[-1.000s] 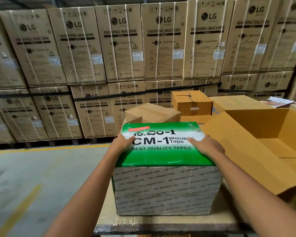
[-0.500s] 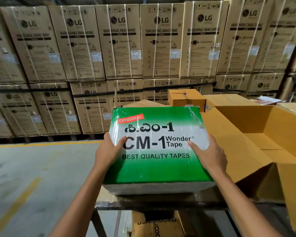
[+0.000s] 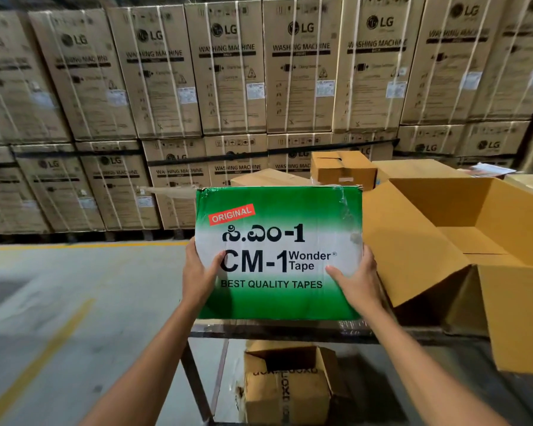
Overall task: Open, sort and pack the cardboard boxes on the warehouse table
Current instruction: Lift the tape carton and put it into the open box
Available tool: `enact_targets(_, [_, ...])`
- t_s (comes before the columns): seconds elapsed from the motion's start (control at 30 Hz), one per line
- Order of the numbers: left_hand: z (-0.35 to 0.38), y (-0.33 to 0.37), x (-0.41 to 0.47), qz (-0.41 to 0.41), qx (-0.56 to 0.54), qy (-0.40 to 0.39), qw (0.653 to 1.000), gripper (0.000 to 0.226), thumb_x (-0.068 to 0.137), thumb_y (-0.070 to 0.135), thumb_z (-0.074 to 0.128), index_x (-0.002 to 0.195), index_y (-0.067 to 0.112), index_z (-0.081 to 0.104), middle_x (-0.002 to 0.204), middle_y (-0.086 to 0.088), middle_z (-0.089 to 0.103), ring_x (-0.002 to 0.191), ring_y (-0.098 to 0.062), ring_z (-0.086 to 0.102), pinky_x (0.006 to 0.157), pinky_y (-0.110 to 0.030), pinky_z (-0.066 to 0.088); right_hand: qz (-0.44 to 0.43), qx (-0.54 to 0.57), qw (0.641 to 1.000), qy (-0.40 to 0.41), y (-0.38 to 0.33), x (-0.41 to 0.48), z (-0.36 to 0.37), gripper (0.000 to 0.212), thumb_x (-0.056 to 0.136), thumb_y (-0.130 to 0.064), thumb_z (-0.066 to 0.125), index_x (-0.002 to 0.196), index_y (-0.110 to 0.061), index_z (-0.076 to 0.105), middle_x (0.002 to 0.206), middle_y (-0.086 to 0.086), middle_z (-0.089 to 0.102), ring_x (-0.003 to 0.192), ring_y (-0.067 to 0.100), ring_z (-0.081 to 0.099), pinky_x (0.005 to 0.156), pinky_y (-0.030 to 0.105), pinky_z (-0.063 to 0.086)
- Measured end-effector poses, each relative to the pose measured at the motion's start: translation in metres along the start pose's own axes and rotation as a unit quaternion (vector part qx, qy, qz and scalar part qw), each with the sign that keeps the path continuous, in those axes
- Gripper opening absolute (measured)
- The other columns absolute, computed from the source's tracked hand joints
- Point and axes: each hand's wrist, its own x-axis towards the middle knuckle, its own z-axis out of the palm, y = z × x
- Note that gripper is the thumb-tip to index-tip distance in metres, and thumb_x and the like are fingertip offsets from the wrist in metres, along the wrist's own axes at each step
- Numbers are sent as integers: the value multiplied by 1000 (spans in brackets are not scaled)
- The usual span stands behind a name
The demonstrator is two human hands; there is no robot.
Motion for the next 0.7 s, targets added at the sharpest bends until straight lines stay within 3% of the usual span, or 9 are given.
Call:
enact_targets(0.07, [0,-8,-5,-6,0,0,1000,67,88,40,73,139,24,33,131,-5,56,110,-22,61,86,-43,56,-10,-18,1000,-3,3,-1,0,112,76,-32,85,157,-18,8,157,14,27,141,32,34,110,40,34])
enact_targets(0.17, [0,-18,-8,-43,3,-34,998,64,87,29,76,135,18,34,124,-7,61,108,-23,62,91,-41,53,41,-27,997,-55,10,-7,7,118,79,-23,84,159,-24,-2,162,13,19,142,36,33,110,44,37])
enact_targets(0.27, [-1,-32,-5,-99,15,-71,992,57,85,22,78,125,18,37,111,-5,63,106,-28,64,90,-43,54,59,-84,991,-82,17,-6,13,108,82,-26,81,157,-20,4,149,16,40,121,34,54,90,40,53])
enact_targets(0.37, [-3,-35,4,-121,14,-80,989,56,85,29,78,121,15,38,106,-6,62,104,-31,63,88,-48,55,64,-90,990,-86,9,5,14,97,85,-32,78,153,-8,14,137,16,51,105,27,58,80,35,52])
enact_targets(0.43, [-5,-30,12,-108,8,-81,991,62,86,44,74,128,13,39,114,-8,62,103,-30,63,88,-50,55,51,-77,993,-78,-3,17,12,94,87,-36,76,152,-5,16,141,16,49,111,29,56,85,37,52])
enact_targets(0.53, [-5,-8,25,-53,9,3,999,70,92,49,65,143,13,34,133,-11,56,115,-27,58,97,-49,50,-18,1,1000,-19,-31,33,5,90,90,-33,73,154,-6,16,153,15,38,135,33,43,104,38,39])
enact_targets(0.63, [-4,24,34,52,27,151,987,49,95,25,62,137,10,39,115,-7,50,106,-21,49,86,-40,48,-132,-24,989,61,-58,51,0,79,91,-33,71,153,-11,28,151,12,41,136,29,40,105,36,36])
enact_targets(0.7, [-3,41,45,139,80,190,969,39,91,18,60,126,7,48,104,-5,45,98,-17,40,82,-35,40,-168,-87,978,88,-72,67,3,69,90,-44,67,147,-15,41,145,9,46,131,28,44,100,38,41])
